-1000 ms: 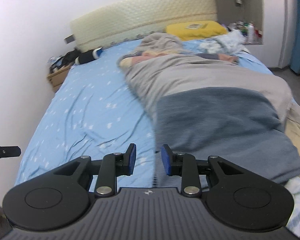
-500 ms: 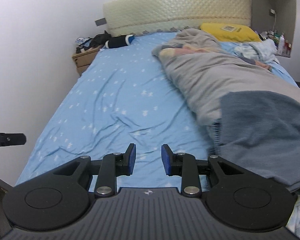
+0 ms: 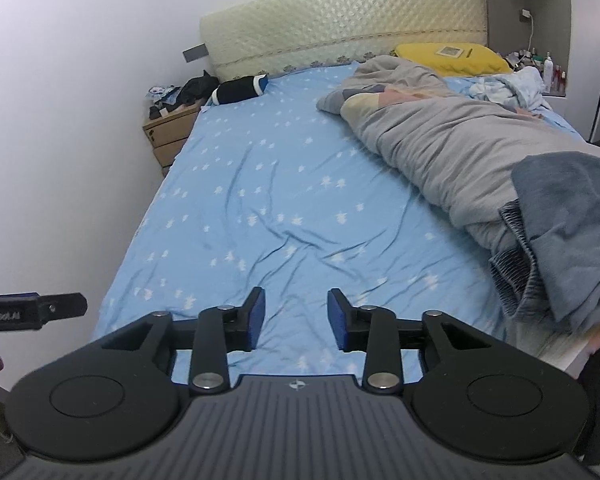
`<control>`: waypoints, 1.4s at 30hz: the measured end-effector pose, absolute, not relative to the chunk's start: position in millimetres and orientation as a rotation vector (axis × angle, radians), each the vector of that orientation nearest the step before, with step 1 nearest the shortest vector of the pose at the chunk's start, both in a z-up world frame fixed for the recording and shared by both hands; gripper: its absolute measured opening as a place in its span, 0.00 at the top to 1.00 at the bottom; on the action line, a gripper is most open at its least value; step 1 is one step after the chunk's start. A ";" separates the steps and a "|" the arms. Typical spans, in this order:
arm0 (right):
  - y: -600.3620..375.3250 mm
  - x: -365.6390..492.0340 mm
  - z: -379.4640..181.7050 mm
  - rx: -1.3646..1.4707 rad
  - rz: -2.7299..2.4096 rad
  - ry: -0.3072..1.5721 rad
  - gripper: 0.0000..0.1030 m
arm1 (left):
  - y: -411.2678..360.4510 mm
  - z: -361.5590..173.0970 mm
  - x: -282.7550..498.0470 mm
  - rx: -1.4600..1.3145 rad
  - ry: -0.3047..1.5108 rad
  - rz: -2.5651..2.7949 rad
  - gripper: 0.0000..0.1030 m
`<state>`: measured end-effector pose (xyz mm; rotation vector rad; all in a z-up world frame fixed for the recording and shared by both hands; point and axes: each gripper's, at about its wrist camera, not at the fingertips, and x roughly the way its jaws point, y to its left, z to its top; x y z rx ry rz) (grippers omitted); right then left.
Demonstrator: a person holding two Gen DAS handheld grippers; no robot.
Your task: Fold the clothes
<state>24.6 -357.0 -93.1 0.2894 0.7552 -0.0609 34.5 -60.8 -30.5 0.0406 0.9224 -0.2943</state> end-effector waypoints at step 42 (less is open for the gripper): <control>-322.9 36.7 -91.6 0.189 -0.059 0.752 0.04 | -59.5 -24.2 17.4 0.084 0.831 -0.176 0.01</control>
